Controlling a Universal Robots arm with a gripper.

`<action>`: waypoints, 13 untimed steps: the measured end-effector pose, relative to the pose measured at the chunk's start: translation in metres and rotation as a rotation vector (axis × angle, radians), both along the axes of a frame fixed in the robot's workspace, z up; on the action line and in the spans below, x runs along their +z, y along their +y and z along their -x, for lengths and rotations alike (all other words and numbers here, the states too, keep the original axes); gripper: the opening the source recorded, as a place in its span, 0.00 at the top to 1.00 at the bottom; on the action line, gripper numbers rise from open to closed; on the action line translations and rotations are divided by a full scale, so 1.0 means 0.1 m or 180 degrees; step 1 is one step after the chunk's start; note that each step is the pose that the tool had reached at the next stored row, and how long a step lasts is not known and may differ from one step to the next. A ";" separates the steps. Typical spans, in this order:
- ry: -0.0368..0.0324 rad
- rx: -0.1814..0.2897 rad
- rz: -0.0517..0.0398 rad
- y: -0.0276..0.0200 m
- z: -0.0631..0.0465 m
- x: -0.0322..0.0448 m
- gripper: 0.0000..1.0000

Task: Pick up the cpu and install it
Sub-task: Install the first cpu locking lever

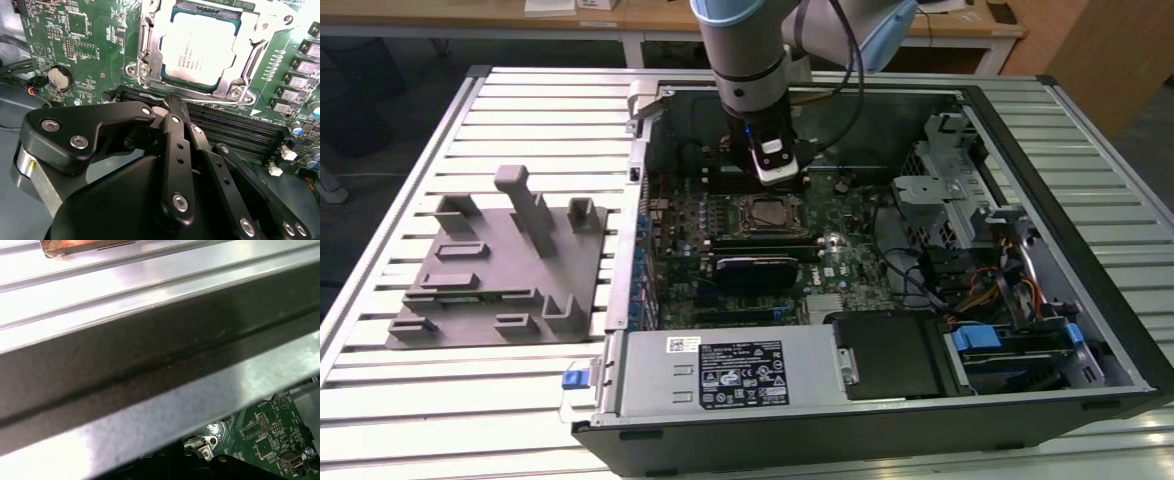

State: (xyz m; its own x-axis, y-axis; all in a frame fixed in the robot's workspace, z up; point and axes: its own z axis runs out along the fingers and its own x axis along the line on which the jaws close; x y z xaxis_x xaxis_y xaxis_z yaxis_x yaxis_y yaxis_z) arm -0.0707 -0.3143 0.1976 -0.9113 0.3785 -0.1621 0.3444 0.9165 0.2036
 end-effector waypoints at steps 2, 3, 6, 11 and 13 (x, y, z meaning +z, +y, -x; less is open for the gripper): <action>-0.0003 0.0000 0.0000 -0.001 0.00 -0.003 0.89; -0.0007 0.0000 0.0000 0.000 0.00 -0.006 0.89; -0.0021 0.0000 0.0000 0.000 0.00 -0.019 0.89; -0.0053 0.0000 0.0000 -0.001 0.00 -0.039 0.89; -0.0060 0.0000 0.0000 -0.002 0.01 -0.043 0.89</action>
State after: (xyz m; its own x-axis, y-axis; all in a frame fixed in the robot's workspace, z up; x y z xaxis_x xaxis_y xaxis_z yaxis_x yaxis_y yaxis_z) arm -0.0713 -0.3145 0.1933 -0.9081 0.3785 -0.1793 0.3405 0.9165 0.2102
